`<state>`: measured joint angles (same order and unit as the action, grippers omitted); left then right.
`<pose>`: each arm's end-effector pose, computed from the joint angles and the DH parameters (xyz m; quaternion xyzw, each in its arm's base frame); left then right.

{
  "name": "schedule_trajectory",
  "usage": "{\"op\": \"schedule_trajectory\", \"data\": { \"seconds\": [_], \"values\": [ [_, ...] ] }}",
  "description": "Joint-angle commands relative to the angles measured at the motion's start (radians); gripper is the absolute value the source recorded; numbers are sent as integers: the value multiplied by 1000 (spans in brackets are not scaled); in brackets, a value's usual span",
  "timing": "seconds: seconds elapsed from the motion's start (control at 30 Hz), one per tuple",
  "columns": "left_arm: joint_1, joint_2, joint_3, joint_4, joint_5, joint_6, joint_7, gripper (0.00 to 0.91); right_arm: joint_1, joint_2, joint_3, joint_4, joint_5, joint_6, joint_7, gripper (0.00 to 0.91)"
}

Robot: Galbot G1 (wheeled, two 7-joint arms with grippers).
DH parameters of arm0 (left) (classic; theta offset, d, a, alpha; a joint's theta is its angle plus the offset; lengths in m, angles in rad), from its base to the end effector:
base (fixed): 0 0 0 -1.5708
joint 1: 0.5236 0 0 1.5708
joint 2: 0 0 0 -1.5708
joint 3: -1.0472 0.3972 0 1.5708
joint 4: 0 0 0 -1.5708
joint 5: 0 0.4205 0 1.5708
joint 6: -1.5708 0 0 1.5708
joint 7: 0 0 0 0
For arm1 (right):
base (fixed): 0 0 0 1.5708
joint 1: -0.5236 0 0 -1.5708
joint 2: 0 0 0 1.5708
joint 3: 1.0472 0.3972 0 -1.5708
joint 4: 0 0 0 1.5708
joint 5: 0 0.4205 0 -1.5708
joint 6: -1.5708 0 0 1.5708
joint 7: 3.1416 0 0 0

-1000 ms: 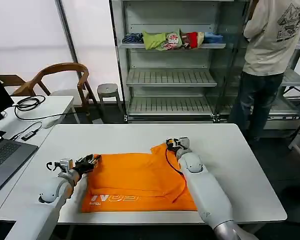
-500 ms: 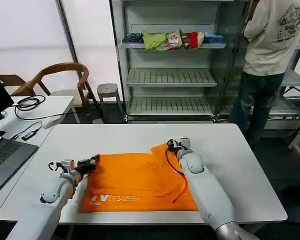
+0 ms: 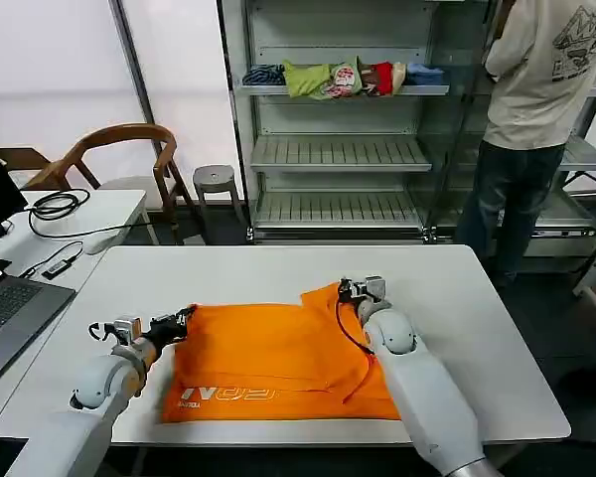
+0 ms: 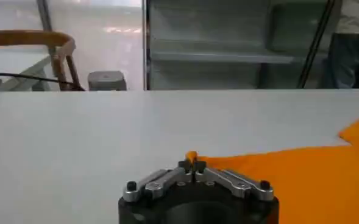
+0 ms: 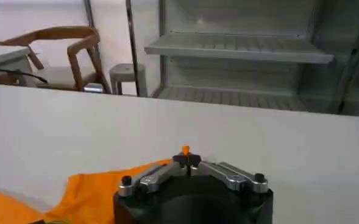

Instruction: Fold and organize the clothes.

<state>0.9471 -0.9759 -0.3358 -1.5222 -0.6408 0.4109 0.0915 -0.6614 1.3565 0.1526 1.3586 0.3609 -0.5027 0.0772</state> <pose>0.4495 0.1691 -0.3466 -0.1099 -0.9676 0.0145 0.2267 0.5455 0.0423 -0.3250 0.1171 -0.9708 0.0239 0.2078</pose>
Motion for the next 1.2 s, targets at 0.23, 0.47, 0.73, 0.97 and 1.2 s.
{"op": "schedule_trajectory", "data": {
  "seconds": [0.23, 0.47, 0.73, 0.97, 1.2],
  "values": [
    [125, 10, -61, -121, -11, -10, -3, 30, -163, -89, 15, 296, 19, -28, 19, 0],
    [187, 8, -95, -201, -8, -4, -9, 30, -226, -114, 27, 380, 34, -37, 31, 0],
    [245, 11, -140, -249, -10, -5, -7, 30, -301, -138, 57, 443, 35, -37, 31, 0],
    [277, 8, -153, -283, -9, -5, -6, 30, -364, -170, 84, 512, 51, -40, 32, 0],
    [304, 0, -171, -298, -6, -8, -5, 30, -413, -178, 106, 545, 50, -36, 31, 0]
  ]
}}
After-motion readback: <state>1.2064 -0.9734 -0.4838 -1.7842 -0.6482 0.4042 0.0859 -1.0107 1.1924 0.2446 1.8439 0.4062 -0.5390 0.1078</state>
